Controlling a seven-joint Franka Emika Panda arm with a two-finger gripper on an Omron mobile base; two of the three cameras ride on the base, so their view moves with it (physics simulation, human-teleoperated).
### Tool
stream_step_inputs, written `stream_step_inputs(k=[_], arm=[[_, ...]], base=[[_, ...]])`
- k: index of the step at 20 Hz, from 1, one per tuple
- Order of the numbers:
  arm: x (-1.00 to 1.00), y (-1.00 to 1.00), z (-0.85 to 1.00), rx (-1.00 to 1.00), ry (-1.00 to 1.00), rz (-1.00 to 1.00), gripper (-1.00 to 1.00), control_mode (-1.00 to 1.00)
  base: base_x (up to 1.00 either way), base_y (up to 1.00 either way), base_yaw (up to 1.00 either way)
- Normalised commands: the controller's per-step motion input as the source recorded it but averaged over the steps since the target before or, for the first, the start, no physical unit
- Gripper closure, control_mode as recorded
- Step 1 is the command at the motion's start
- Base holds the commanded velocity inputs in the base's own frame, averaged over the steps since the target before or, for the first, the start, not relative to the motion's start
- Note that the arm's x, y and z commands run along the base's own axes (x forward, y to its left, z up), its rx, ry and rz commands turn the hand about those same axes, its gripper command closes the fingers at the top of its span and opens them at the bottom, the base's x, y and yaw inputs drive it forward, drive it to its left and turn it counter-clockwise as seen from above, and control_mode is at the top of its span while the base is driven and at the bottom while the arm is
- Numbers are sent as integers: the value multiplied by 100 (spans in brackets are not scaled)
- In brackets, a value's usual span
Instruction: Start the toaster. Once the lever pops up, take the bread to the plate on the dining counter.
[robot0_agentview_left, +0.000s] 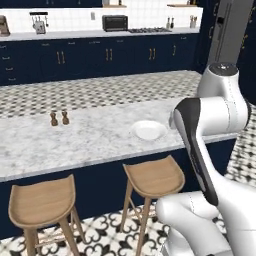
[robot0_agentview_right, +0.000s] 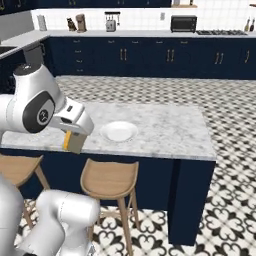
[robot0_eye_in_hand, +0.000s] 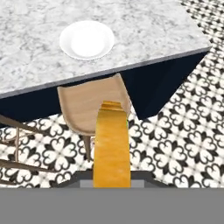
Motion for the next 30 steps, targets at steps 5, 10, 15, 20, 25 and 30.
stream_step_inputs(k=[5,10,15,20,25,30], arm=[[0,0,0,0,0,0,100,100],[86,1,-18,12,0,-2,100,-100],[85,-12,-43,22,-1,27,100,-100],[100,-1,-72,17,2,33,100,-100],[100,0,-64,12,1,23,100,-100],[100,0,-43,9,1,7,100,-100]], base=[[99,38,-30],[0,0,0],[0,0,0],[0,0,0],[0,0,0],[0,0,0]])
